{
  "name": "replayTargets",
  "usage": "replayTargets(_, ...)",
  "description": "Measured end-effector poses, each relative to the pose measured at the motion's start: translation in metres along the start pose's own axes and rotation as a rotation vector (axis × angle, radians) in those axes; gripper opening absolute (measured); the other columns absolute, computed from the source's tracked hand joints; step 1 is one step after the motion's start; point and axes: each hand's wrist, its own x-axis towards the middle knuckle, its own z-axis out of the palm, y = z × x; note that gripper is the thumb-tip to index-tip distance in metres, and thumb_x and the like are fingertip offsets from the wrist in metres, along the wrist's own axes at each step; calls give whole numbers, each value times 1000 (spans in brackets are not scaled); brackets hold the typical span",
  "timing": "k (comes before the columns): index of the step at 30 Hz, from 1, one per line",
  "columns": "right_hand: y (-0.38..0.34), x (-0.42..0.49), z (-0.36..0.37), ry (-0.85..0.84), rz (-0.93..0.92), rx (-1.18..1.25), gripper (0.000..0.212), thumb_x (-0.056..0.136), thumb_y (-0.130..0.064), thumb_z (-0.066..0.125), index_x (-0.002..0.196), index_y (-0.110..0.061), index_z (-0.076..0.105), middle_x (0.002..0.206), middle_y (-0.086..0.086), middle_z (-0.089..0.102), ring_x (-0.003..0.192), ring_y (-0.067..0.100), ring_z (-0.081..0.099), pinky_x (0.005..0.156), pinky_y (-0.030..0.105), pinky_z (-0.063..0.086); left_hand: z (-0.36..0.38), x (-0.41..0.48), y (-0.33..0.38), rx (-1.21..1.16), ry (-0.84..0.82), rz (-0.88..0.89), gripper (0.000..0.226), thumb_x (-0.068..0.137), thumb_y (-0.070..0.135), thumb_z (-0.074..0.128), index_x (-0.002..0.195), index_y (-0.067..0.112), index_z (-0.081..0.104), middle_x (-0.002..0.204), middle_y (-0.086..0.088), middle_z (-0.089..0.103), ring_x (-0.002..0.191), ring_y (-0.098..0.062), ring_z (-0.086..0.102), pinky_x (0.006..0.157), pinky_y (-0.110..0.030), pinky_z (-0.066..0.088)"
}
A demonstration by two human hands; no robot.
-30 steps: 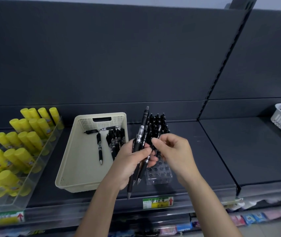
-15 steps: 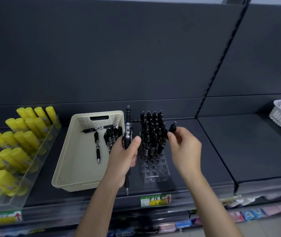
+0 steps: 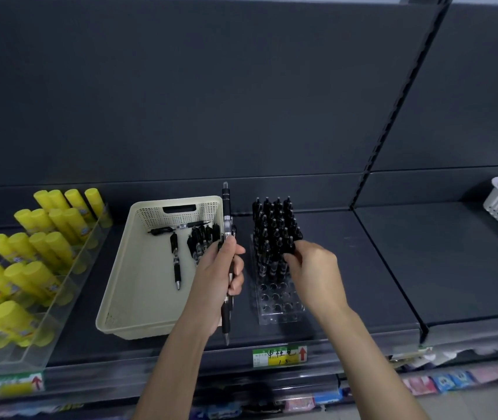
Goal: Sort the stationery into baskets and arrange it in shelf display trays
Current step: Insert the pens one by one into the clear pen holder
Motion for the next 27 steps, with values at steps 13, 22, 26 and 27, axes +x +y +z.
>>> replayTargets(13, -23, -1, -36, 63, 122, 616, 11, 87, -24, 66, 78, -20, 69, 70, -2, 69, 64, 6, 63, 57, 17, 50, 18, -3, 8, 374, -335, 77, 28, 87, 56, 51, 86, 29, 57, 58, 8, 48, 48, -9, 41, 45, -15, 34)
replayTargets(22, -24, 3, -47, -83, 203, 979, 11, 84, -14, 69, 74, -12, 69, 70, 3, 62, 61, 6, 51, 53, 15, 43, 25, -2, 8, 431, -424, 66, 16, 93, 48, 53, 77, 47, 55, 58, 6, 48, 50, -9, 42, 45, -16, 33)
replayTargets(26, -20, 2, -47, 35, 248, 1119, 31, 88, -8, 61, 61, -23, 64, 70, -1, 63, 68, 10, 57, 66, 25, 48, 22, -2, 2, 450, -360, 19, 25, 87, 57, 53, 85, 33, 58, 58, 7, 49, 52, -8, 43, 44, -17, 33)
replayTargets(27, -18, 3, -48, 86, 268, 1181, 37, 88, -5, 58, 56, -24, 62, 67, -3, 62, 66, 10, 56, 66, 26, 48, 20, -1, 1, 466, -335, 0, 31, 88, 57, 51, 89, 27, 59, 58, 8, 49, 53, -7, 43, 44, -16, 33)
